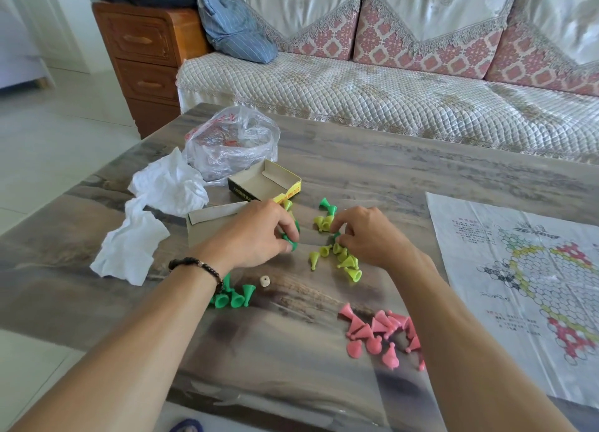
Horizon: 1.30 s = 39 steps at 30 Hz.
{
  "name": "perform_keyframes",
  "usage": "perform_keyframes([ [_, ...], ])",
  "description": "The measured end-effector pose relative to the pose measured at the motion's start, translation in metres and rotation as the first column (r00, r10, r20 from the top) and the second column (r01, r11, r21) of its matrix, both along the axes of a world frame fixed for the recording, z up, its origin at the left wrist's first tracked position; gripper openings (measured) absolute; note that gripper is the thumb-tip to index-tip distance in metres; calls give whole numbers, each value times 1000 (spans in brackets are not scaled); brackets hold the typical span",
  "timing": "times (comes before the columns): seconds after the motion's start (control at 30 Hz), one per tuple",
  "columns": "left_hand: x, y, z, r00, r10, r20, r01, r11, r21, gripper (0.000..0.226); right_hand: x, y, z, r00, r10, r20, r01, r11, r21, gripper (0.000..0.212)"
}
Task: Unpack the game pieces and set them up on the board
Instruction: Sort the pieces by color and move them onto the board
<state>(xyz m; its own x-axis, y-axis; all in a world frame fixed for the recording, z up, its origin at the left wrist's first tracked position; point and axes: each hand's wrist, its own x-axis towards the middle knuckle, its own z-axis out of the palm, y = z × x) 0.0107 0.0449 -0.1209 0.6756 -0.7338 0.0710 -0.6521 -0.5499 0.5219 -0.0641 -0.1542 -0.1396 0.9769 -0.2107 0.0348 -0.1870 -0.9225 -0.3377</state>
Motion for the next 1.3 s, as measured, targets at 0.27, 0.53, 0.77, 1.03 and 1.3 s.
perform_keyframes([
  [0.27,-16,29,16,995,-52,-81,49,998,-40,14,-6,10,14,938,-175,298,108,967,230,9],
  [0.53,-29,76,11,998,13,-58,-6,993,118,13,-37,79,10,983,173,66,-184,873,451,15],
  [0.77,-31,80,10,999,44,23,-48,977,210,15,-39,111,-4,983,180,-32,-143,865,481,12],
  [1.03,-22,84,6,999,42,4,-42,974,223,20,-23,122,-14,995,83,54,-98,914,393,11],
  [1.3,-19,87,4,999,42,5,-42,973,225,31,-19,118,-16,996,58,74,-83,913,400,28],
])
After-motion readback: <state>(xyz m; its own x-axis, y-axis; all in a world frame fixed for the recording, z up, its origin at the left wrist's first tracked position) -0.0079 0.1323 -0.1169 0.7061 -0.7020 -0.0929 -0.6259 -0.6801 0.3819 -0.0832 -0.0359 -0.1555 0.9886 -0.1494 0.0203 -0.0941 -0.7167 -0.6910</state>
